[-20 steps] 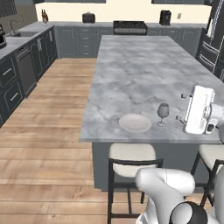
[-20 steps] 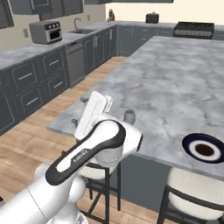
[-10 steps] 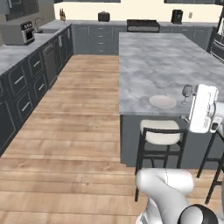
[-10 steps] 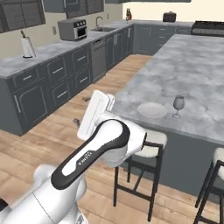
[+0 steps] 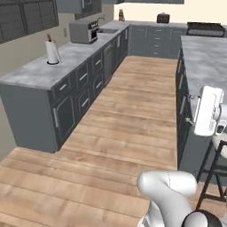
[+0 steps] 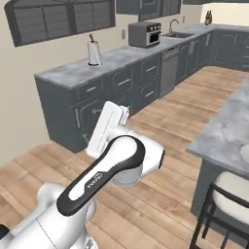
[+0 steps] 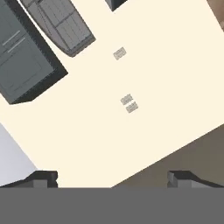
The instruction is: Retrieve the wine glasses from the counter and place one next to each plate.
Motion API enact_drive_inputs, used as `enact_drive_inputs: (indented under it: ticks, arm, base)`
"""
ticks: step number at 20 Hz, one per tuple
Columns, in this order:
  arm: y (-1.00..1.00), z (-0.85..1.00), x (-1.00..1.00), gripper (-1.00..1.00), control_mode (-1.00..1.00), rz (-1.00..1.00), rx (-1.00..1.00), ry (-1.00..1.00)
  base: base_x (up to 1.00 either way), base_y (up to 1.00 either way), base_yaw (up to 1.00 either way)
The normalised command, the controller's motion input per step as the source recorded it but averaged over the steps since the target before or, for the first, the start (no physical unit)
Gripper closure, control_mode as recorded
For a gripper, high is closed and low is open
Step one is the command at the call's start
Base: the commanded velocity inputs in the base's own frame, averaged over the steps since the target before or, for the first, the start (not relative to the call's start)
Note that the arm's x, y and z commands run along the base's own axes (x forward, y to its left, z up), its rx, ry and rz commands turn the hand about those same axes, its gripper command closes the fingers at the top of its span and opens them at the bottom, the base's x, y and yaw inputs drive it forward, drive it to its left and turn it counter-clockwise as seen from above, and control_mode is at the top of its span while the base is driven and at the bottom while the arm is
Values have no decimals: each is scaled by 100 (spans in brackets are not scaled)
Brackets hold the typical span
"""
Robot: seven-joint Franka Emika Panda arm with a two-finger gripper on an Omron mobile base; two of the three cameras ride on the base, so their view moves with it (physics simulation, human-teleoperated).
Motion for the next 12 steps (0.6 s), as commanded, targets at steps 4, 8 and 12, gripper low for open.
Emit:
enact_drive_inputs:
  ticks: [4, 8, 12]
  arm:
    - [0, 0, 0, -100, 100, 0, 0, 0]
    - [0, 0, 0, -100, 100, 0, 0, 0]
    - [0, 0, 0, -100, 100, 0, 0, 0]
  base:
    - [100, 38, 30]
    - [100, -2, 7]
    - [100, 76, -18]
